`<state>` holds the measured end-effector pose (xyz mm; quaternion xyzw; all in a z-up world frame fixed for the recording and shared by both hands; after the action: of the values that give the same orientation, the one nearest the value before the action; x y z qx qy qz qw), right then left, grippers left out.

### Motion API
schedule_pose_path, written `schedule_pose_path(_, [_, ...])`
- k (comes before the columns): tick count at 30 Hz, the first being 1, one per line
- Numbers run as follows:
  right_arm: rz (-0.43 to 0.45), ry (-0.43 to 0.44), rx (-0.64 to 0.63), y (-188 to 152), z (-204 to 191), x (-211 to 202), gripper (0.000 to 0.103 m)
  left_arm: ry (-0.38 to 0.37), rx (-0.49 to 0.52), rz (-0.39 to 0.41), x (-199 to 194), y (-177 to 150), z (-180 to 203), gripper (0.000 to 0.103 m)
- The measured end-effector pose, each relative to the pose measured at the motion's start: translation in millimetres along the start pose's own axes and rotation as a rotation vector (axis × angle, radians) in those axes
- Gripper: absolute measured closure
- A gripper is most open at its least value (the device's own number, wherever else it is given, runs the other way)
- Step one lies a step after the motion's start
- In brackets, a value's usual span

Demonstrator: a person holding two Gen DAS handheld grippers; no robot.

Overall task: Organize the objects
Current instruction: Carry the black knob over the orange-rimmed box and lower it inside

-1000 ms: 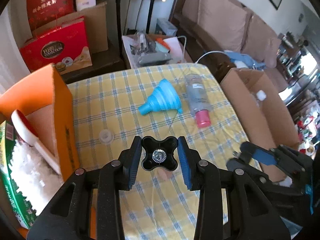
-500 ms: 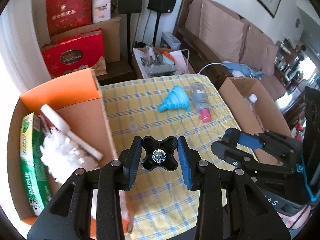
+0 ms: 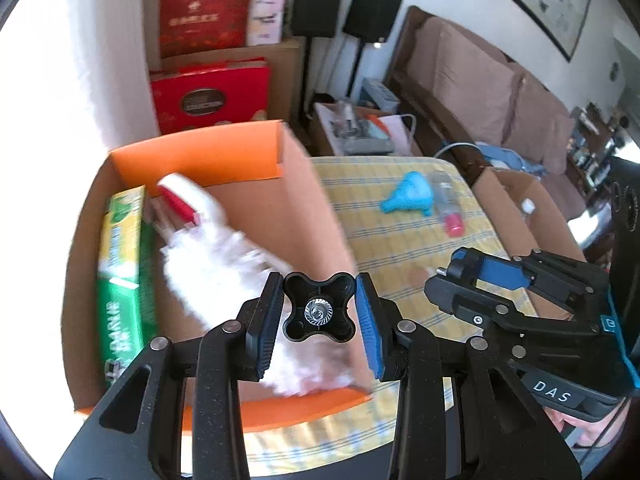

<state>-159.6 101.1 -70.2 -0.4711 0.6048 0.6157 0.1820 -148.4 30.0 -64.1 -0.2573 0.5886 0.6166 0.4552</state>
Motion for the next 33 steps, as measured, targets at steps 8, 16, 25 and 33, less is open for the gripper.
schedule_pose_path(8, [-0.034, 0.048, -0.077, 0.0, -53.8, 25.0, 0.067, 0.036, -0.072, -0.014, 1.3, -23.2, -50.4, 0.069])
schedule_pose_path(16, [-0.062, 0.091, -0.116, 1.9, -88.3, 48.8, 0.067, 0.079, -0.101, -0.030, 5.2, -36.1, -85.5, 0.069])
schedule_pose_path(25, [-0.096, 0.118, -0.122, -1.2, -107.2, 74.2, 0.067, 0.079, -0.127, -0.053, 18.1, -45.9, -105.7, 0.069])
schedule_pose_path(33, [-0.116, 0.120, -0.126, -3.8, -114.7, 90.6, 0.067, 0.074, -0.148, -0.058, 22.0, -51.9, -118.0, 0.069])
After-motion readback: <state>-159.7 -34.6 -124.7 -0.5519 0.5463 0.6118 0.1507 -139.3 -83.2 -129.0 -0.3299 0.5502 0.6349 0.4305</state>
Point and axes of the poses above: each gripper's, at about its wrist camera, not at the fingertips, and x roughly the way its jaws point, z to its right, y to its top, the point moved 9 cm from there along x, roughly the way its jaws point, and after that the axes turned 6 degrees about -z, right-handed, at the moved point
